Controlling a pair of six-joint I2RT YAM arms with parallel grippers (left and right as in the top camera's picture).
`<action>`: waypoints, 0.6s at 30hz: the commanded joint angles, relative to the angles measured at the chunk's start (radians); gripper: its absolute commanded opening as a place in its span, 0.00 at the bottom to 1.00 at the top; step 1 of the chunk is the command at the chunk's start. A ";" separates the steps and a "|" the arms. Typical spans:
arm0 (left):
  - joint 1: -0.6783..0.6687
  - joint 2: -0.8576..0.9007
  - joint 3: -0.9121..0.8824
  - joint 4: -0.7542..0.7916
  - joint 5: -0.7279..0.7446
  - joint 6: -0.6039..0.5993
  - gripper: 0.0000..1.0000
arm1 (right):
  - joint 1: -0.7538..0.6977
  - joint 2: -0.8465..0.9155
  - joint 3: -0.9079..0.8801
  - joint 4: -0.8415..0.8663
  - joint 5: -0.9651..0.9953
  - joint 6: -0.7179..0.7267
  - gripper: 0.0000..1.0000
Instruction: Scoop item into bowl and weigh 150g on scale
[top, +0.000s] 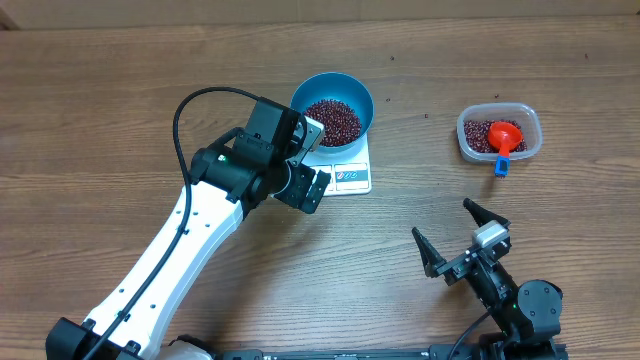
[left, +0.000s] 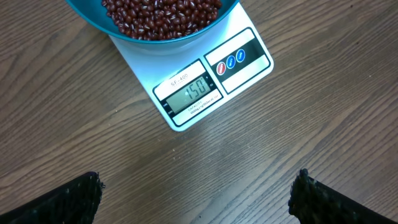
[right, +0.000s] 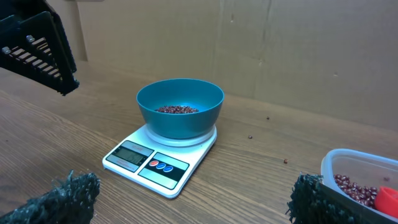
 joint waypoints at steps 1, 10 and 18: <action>0.005 -0.023 0.004 0.002 0.008 0.008 1.00 | -0.001 -0.012 -0.003 0.007 0.010 0.006 1.00; 0.005 -0.023 0.004 0.002 0.008 0.008 1.00 | -0.001 -0.012 -0.003 0.007 0.010 0.006 1.00; -0.010 -0.049 0.004 -0.037 -0.021 0.008 1.00 | -0.001 -0.012 -0.003 0.007 0.011 0.006 1.00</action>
